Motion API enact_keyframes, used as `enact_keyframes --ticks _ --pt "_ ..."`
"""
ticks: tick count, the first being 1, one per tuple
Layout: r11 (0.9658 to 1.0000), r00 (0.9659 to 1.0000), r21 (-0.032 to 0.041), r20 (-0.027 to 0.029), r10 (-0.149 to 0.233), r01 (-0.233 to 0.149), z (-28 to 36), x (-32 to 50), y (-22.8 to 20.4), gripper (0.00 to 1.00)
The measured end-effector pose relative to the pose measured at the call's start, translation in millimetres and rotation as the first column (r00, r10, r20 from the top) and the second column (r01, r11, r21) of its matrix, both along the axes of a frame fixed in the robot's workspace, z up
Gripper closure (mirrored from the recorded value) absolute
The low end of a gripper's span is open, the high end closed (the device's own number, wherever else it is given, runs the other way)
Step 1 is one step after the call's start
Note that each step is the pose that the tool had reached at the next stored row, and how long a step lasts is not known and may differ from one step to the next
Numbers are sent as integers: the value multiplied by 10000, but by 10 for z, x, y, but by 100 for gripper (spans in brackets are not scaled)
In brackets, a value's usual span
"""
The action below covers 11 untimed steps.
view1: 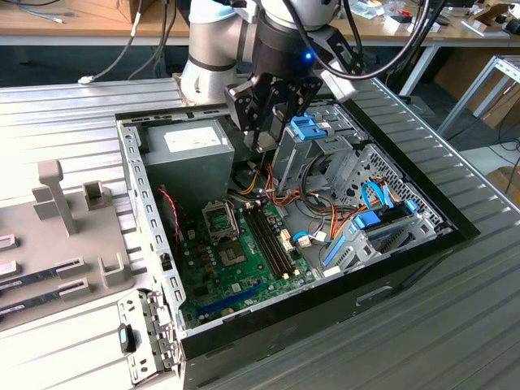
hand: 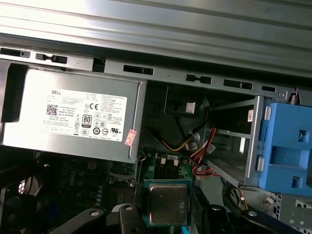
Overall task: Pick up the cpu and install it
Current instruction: 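Pick up the cpu and move it towards the insertion slot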
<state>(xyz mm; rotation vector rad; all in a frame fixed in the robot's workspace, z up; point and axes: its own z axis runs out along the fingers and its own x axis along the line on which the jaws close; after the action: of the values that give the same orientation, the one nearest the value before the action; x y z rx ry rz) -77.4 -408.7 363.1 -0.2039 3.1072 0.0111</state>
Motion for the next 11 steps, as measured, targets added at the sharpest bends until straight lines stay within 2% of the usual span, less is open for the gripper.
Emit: enact_keyframes --ticks 11 --pt "10000 10000 -15 0 0 0 -31 100 -4 53"
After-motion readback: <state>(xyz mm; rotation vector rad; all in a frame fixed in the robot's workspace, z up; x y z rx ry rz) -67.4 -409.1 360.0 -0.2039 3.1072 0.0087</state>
